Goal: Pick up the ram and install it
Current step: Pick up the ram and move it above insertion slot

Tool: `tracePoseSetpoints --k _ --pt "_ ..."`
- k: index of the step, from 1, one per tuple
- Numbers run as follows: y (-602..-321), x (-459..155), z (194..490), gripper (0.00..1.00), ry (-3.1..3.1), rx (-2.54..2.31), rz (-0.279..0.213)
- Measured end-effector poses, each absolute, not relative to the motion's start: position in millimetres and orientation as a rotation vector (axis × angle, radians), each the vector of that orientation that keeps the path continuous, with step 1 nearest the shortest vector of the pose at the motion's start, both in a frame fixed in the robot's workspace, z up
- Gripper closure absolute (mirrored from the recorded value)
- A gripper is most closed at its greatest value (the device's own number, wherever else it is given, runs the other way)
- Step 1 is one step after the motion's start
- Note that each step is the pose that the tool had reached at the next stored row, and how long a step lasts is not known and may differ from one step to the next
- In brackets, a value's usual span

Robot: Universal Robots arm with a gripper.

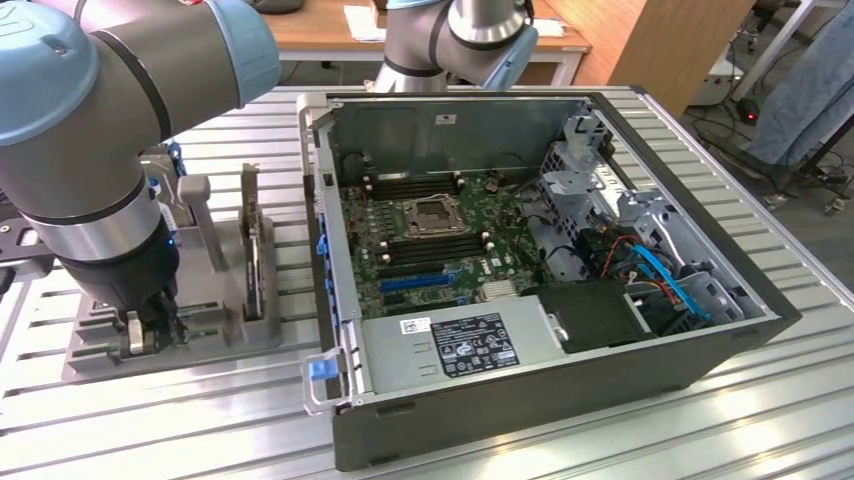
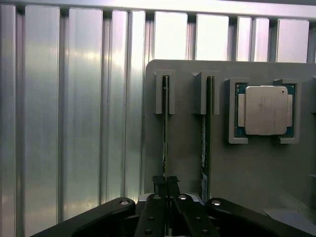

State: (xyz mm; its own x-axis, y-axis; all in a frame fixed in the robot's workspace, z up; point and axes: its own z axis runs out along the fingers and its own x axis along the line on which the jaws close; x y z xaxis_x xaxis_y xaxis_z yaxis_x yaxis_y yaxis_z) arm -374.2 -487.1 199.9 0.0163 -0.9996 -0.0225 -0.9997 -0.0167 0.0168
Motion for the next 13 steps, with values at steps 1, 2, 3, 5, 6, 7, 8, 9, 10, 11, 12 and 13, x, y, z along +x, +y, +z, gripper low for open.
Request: tracePoseSetpoints --k 1,2,3,5,6,7,8,9,10,11,12,13 --pt "-487.1 -374.2 199.9 0.87 2.200 -2.237 0.044" --pt "-487.1 -374.2 199.9 0.89 2.200 -2.237 0.044" --pt "-487.1 -374.2 199.9 0.89 2.200 -2.237 0.044" --pt "-487.1 -374.2 199.9 0.89 2.200 -2.237 0.044" --pt "-487.1 -374.2 199.9 0.89 2.200 -2.237 0.044" --pt "-487.1 -374.2 199.9 0.89 2.200 -2.237 0.044" --pt "-487.1 -374.2 199.9 0.89 2.200 -2.237 0.044" --pt "-487.1 -374.2 199.9 0.89 2.200 -2.237 0.044" --pt "-487.1 -374.2 199.9 0.89 2.200 -2.237 0.044" --pt "-487.0 -374.2 200.2 0.89 2.200 -2.237 0.044" --pt "-487.1 -374.2 200.9 0.89 2.200 -2.237 0.044" --pt "-487.1 -374.2 201.7 0.89 2.200 -2.237 0.044"
